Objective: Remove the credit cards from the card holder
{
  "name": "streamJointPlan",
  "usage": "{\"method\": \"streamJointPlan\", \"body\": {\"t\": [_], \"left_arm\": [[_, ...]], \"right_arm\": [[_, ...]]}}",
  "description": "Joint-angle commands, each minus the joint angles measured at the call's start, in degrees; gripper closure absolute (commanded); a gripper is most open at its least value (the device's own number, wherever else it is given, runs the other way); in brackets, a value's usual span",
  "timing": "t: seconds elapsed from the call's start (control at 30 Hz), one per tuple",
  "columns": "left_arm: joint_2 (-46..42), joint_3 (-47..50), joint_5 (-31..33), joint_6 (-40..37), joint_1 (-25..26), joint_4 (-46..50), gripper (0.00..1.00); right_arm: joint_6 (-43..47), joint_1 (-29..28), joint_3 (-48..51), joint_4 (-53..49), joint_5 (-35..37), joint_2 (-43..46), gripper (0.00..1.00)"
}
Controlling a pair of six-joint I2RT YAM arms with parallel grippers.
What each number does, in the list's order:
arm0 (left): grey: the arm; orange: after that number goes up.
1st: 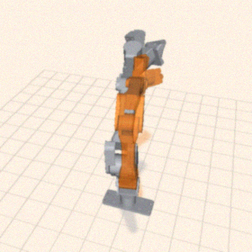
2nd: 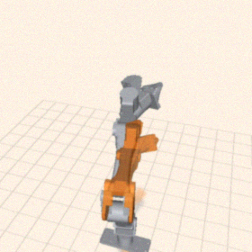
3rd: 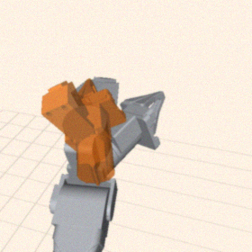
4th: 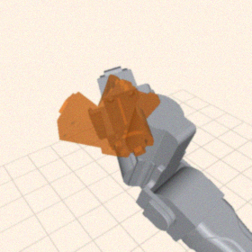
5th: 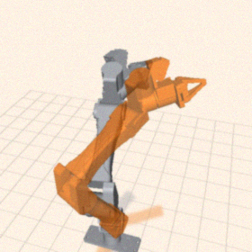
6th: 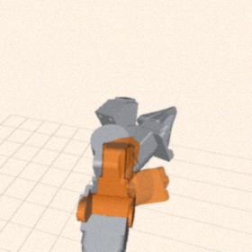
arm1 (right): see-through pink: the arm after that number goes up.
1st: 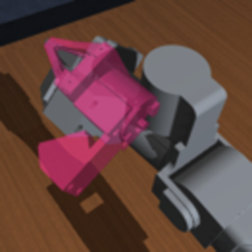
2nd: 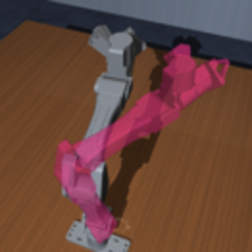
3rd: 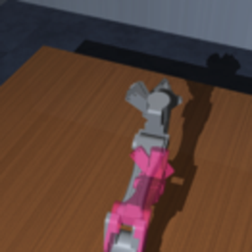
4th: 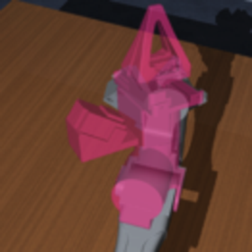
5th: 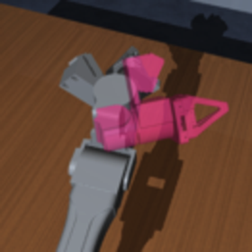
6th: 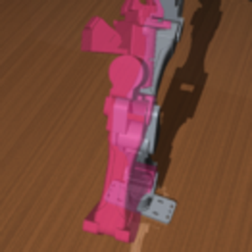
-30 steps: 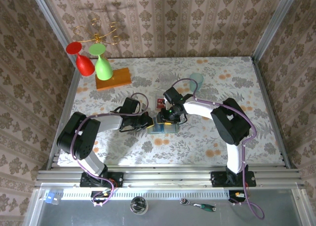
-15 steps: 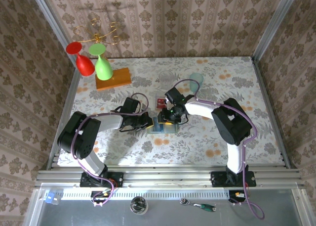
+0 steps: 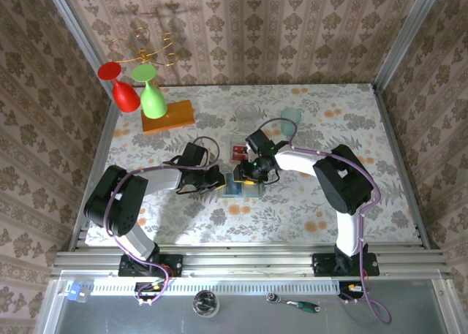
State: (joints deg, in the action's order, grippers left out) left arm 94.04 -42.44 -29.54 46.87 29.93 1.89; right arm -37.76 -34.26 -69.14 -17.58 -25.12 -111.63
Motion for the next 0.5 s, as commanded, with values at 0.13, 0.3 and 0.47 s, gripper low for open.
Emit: {"method": "streamJointPlan", "body": {"t": [0.13, 0.3, 0.47], "left_arm": [[1.51, -0.53, 0.62, -1.26, 0.10, 1.25, 1.00], [1.76, -0.53, 0.45, -1.17, 0.13, 1.19, 1.00], [2.02, -0.56, 0.27, -1.17, 0.12, 1.21, 1.00]], "right_arm": [[-1.56, 0.42, 1.46, 2.51, -2.72, 0.52, 0.58], [-2.49, 0.42, 1.72, 4.26, -4.32, 0.20, 0.60], [-2.94, 0.50, 2.04, 5.15, -5.00, 0.29, 0.64]]}}
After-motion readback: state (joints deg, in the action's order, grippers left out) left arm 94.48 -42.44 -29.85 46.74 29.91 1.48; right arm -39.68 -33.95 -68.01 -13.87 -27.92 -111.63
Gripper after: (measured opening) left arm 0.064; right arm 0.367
